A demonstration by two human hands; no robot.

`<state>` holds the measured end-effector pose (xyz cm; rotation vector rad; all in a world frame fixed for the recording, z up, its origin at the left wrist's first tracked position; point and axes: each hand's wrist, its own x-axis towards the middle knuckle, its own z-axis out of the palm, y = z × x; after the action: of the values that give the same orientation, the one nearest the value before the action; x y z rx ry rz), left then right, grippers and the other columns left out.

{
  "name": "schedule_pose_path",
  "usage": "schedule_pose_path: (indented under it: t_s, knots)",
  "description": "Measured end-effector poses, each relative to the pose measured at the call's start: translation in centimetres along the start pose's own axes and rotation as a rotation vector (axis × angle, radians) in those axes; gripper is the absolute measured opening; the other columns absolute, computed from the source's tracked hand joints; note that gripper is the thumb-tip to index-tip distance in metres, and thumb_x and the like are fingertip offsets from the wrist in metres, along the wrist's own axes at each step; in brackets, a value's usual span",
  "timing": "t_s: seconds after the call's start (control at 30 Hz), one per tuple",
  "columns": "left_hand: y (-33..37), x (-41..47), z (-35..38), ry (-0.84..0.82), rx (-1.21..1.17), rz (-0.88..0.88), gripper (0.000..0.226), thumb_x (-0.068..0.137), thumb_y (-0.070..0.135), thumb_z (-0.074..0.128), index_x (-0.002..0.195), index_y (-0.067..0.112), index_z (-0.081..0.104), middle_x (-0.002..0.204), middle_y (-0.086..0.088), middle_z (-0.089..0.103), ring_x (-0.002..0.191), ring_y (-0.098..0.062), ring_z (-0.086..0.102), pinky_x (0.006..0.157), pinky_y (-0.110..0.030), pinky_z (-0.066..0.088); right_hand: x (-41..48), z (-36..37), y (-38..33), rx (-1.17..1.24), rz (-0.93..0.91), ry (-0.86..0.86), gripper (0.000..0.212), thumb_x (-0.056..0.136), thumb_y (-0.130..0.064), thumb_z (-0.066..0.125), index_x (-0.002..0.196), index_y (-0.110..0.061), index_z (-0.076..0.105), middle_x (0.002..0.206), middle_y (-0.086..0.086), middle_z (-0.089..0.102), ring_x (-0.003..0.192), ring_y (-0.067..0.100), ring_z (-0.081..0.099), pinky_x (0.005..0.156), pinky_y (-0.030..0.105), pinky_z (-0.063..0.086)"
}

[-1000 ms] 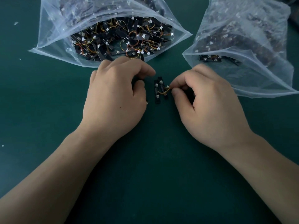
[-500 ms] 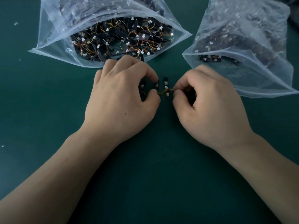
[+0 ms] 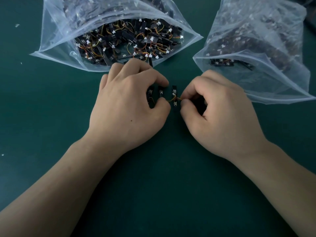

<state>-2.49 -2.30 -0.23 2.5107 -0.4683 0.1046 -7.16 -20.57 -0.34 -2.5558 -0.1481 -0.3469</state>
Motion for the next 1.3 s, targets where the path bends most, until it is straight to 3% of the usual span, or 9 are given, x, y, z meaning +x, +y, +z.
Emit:
schedule_pose_path:
  t_s: [0.13,0.23,0.3,0.47,0.63,1.1,1.3]
  knots:
    - [0.04,0.16,-0.4,0.093,-0.131,-0.032,0.04,0.08,0.024,0.052,0.112,0.032,0.076,0.117,0.018,0.06,0.115,-0.017,0.052,0.102,-0.032,0.04,-0.08,-0.01,-0.05,0.017,-0.01,-0.01,0.002,0.09,-0.022,0.067,0.089,-0.022,0.069,0.088,-0.009,0.057,0.07,0.013,0.054,0.059,0.038,0.047]
    - [-0.01,0.02,-0.6,0.198,-0.086,-0.055,0.039,0.078,0.016,0.049,0.104,0.029,0.076,0.109,0.015,0.06,0.11,-0.021,0.052,0.102,-0.042,0.041,-0.12,0.05,-0.02,0.025,-0.009,-0.005,0.004,0.091,-0.022,0.067,0.089,-0.022,0.07,0.088,-0.009,0.059,0.07,0.013,0.055,0.059,0.039,0.049]
    - [-0.1,-0.05,-0.58,0.209,-0.053,-0.063,0.036,0.079,0.016,0.049,0.098,0.029,0.076,0.104,0.014,0.061,0.107,-0.023,0.052,0.101,-0.042,0.039,-0.15,0.09,0.0,0.026,-0.009,-0.001,0.005,0.092,-0.023,0.067,0.089,-0.022,0.07,0.089,-0.009,0.059,0.071,0.014,0.056,0.06,0.04,0.049]
    - [-0.56,0.15,-0.06,0.146,0.003,-0.131,0.028,0.08,0.028,0.05,0.093,0.036,0.073,0.096,0.015,0.059,0.103,-0.018,0.048,0.091,-0.026,0.022,-0.15,0.14,0.1,0.016,-0.022,0.009,0.004,0.092,-0.023,0.068,0.089,-0.022,0.071,0.088,-0.01,0.058,0.067,0.011,0.052,0.057,0.035,0.047]
    - [-0.59,0.09,0.01,0.134,0.03,-0.143,0.021,0.081,0.033,0.053,0.093,0.037,0.071,0.098,0.014,0.059,0.104,-0.019,0.047,0.086,-0.023,0.019,-0.17,0.18,0.12,0.011,-0.021,0.013,0.004,0.092,-0.023,0.068,0.088,-0.023,0.07,0.089,-0.011,0.058,0.066,0.01,0.051,0.056,0.031,0.044]
    - [-0.34,0.13,-0.21,0.128,0.032,-0.158,0.019,0.081,0.032,0.05,0.093,0.031,0.066,0.102,0.012,0.059,0.105,-0.019,0.047,0.09,-0.025,0.021,-0.16,0.14,0.14,0.025,-0.009,0.011,0.005,0.093,-0.023,0.068,0.089,-0.021,0.07,0.087,-0.01,0.057,0.066,0.011,0.052,0.059,0.038,0.048]
    - [-0.09,0.24,-0.56,0.136,-0.054,-0.184,0.014,0.08,0.026,0.051,0.091,0.025,0.059,0.094,0.01,0.056,0.098,-0.022,0.05,0.091,-0.038,0.037,-0.16,0.11,0.11,0.033,-0.009,0.008,0.005,0.093,-0.023,0.067,0.09,-0.021,0.071,0.088,-0.01,0.058,0.068,0.011,0.053,0.06,0.039,0.049]
